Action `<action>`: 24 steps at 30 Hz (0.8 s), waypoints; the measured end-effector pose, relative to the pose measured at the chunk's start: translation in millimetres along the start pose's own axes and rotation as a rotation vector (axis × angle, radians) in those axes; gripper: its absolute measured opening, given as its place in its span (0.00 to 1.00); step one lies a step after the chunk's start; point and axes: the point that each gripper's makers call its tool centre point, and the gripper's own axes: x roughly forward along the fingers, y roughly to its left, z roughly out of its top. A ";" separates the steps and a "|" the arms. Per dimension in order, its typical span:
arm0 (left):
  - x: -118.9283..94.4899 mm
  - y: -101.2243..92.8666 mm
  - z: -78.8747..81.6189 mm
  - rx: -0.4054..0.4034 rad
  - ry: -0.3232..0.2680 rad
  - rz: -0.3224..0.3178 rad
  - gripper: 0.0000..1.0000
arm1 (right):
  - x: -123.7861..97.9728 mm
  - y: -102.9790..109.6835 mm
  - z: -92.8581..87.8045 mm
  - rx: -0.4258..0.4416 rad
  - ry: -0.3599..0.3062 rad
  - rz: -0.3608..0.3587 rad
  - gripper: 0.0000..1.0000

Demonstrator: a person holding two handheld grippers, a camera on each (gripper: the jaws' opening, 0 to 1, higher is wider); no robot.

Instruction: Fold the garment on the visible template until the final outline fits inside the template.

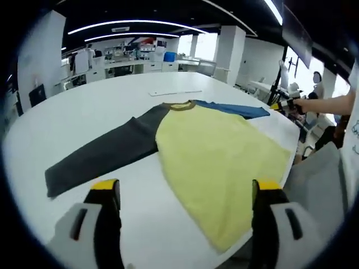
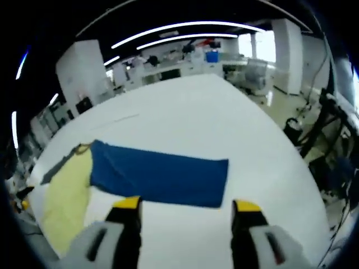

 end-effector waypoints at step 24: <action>0.3 10.3 -21.7 -0.029 0.057 0.009 0.89 | 28.0 -38.2 -14.3 0.106 0.090 -0.138 0.20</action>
